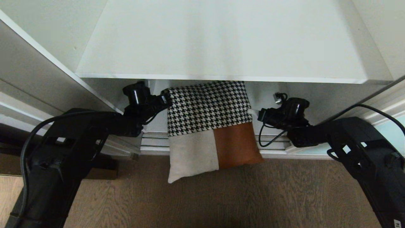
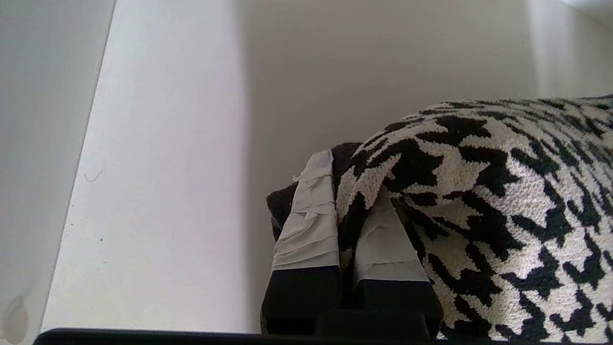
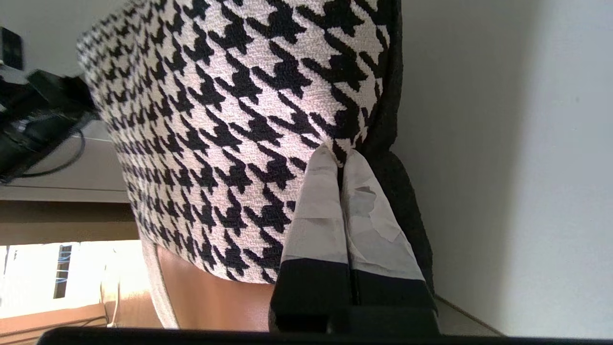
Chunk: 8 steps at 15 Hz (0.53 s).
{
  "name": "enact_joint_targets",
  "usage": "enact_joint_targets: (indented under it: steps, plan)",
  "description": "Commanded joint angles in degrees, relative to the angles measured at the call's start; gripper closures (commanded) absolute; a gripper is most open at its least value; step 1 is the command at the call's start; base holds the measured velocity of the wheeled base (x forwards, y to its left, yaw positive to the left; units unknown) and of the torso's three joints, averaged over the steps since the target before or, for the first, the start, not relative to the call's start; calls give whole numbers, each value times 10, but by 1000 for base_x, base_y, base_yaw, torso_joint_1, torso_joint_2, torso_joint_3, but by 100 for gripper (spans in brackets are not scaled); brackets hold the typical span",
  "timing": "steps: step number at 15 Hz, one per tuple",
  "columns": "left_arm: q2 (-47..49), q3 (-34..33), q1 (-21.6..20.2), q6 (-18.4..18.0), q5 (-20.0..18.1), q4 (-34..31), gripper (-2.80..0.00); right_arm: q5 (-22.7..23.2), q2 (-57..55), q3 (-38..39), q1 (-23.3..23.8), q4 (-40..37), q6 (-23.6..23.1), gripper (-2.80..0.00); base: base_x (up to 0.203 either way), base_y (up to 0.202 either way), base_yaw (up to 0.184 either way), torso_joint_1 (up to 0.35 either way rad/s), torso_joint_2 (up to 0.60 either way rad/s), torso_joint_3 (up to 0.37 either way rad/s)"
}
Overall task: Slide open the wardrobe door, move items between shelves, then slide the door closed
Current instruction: Place the pillow on the lower shelf
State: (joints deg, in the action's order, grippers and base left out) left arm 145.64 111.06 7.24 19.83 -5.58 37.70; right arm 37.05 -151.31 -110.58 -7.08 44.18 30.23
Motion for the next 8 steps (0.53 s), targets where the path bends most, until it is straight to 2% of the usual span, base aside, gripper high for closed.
enact_joint_targets:
  steps: [1,3,4,8]
  plan:
    - [-14,0,0,1,3,-4,0,2,-4,0,0,1,2,0,0,0,0,0,0,0]
    - [-17,0,0,1,10,-26,0,2,-5,1,0,1,2,0,0,0,0,0,0,0]
    - [-16,0,0,0,12,-26,-280,2,-5,2,0,2,2,0,0,0,0,0,0,0]
    - [-8,0,0,0,12,-7,-280,2,-5,2,0,3,2,0,0,0,0,0,0,0]
